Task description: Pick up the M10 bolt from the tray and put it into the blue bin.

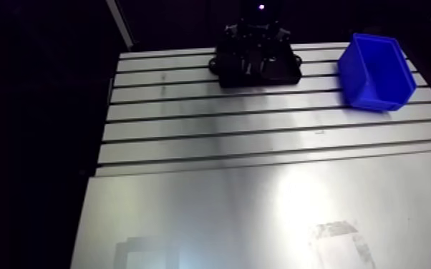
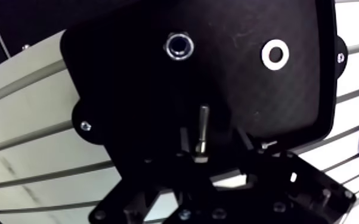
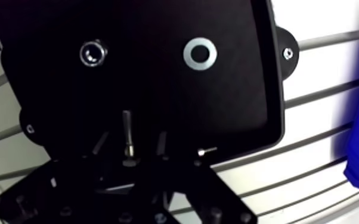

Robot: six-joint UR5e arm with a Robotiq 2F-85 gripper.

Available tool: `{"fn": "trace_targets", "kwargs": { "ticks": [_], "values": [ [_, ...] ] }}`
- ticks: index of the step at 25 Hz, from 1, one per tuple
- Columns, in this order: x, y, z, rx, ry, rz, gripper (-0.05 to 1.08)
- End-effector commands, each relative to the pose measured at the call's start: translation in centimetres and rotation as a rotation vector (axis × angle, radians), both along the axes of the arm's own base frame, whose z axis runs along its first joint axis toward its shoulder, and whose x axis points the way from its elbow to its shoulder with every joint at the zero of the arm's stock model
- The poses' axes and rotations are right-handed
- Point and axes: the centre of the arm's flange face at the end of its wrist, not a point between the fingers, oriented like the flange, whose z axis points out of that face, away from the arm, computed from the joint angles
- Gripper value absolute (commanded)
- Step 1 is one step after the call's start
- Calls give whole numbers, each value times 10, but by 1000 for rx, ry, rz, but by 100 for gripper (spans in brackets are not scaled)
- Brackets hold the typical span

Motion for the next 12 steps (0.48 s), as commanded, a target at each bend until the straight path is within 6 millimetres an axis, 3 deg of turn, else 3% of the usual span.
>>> {"fn": "trace_targets", "kwargs": {
  "ticks": [1,12],
  "values": [
    [0,0,-1,0,-2,0,56],
    [2,0,-2,0,-3,0,63]
  ]
}}
